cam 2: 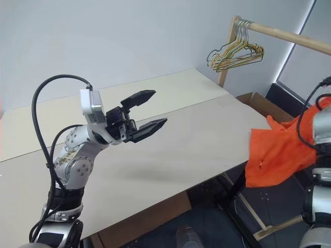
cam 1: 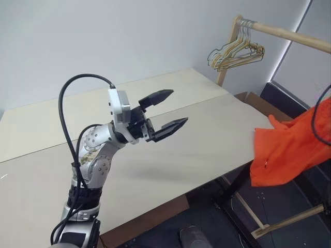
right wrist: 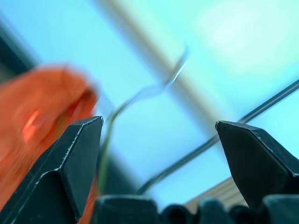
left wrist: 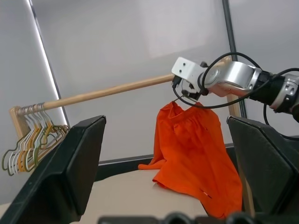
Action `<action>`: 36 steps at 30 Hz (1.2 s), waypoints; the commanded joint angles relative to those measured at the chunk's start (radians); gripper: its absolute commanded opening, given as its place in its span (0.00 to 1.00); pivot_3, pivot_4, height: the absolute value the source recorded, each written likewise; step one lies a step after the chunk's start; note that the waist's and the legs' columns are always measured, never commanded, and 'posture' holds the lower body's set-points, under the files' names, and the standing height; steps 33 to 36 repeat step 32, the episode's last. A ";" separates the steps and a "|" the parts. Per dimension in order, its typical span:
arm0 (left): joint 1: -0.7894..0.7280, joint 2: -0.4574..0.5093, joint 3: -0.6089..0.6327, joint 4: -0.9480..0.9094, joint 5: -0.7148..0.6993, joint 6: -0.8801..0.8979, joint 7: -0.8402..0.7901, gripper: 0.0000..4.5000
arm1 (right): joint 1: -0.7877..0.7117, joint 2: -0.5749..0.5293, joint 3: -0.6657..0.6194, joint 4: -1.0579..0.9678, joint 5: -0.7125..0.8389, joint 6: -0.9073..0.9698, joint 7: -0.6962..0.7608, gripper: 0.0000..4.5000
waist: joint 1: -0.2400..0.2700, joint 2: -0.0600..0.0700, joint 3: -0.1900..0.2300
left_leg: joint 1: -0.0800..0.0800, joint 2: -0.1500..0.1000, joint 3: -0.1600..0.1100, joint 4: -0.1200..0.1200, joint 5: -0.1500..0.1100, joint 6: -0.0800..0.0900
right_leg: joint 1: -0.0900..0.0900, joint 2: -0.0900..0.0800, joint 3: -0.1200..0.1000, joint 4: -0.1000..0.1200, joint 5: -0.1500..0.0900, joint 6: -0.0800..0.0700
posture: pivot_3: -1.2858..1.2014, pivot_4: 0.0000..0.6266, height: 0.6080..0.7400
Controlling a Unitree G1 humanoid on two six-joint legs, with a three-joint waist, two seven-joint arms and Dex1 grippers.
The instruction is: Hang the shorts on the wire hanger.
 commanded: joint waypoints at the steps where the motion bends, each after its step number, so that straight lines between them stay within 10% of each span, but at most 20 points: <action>1: 0.002 0.051 0.008 -0.020 0.047 0.022 0.031 1.00 | 0.040 0.058 -0.022 -0.131 -0.003 -0.213 -0.021 0.99 | -0.001 -0.001 0.000 | 0.002 0.000 0.000 0.000 0.000 0.000 | 0.000 0.000 0.000 0.000 0.000 0.000 | 0.42 0.00 1.00; 10: 0.123 0.167 0.119 -0.082 0.018 0.053 0.051 1.00 | 0.164 0.160 0.028 -0.328 0.103 -0.496 0.311 0.99 | 0.039 -0.005 0.003 | 0.004 0.001 -0.001 -0.001 -0.001 0.001 | 0.000 0.001 0.000 0.000 0.000 0.000 | 0.48 0.00 1.00; 23: 0.390 0.197 0.160 -0.252 0.116 0.040 0.195 1.00 | 0.194 0.154 0.159 -0.348 0.239 -0.758 0.865 0.99 | 0.276 -0.013 0.006 | 0.006 0.002 0.000 -0.001 -0.001 0.001 | 0.000 0.001 -0.002 0.002 0.002 -0.004 | 0.56 0.00 1.00; 36: 0.434 0.205 0.162 -0.265 0.154 0.020 0.214 1.00 | 0.204 0.201 0.211 -0.304 0.175 -0.842 0.927 0.99 | 0.362 -0.013 0.006 | 0.000 0.002 0.000 -0.001 0.001 -0.001 | -0.007 0.001 -0.004 0.002 0.003 -0.008 | 0.58 0.00 1.00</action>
